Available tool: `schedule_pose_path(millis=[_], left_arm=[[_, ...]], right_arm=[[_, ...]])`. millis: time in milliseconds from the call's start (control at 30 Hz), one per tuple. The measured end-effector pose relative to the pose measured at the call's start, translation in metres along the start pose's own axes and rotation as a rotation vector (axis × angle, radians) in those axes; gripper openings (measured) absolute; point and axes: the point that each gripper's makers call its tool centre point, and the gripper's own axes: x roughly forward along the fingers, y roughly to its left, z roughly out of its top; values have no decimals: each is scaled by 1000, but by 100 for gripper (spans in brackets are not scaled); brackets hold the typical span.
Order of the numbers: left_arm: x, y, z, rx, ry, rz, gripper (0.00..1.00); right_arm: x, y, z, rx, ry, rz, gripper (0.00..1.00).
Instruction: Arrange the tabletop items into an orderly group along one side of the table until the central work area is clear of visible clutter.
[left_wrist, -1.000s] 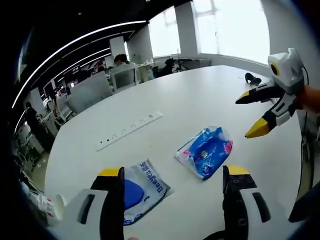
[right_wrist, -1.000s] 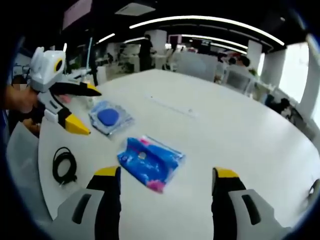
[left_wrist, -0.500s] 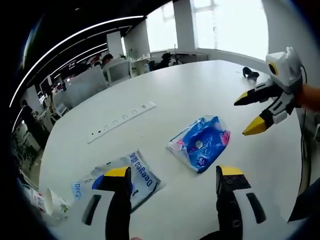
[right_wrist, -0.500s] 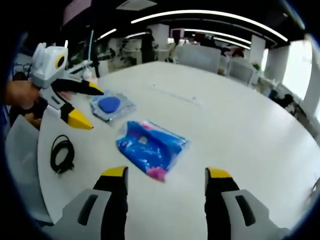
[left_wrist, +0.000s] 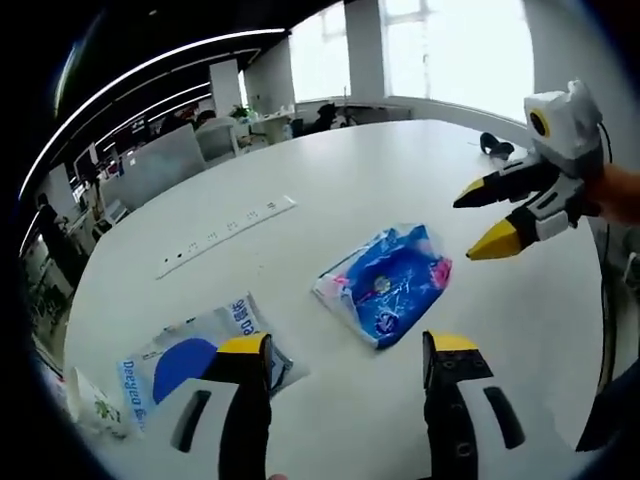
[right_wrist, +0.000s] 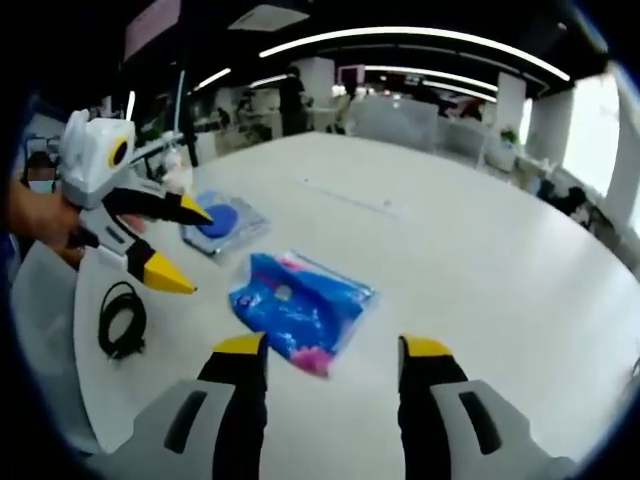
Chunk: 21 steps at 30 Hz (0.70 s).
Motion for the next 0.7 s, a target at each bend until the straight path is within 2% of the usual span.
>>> schedule_pose_path(millis=[167, 700], left_arm=[[5, 1, -3, -37, 0, -13, 54], [33, -14, -14, -45, 36, -78, 32]], right_arm=[[5, -2, -1, 10, -4, 3, 43], [28, -5, -19, 56, 37, 17, 25]])
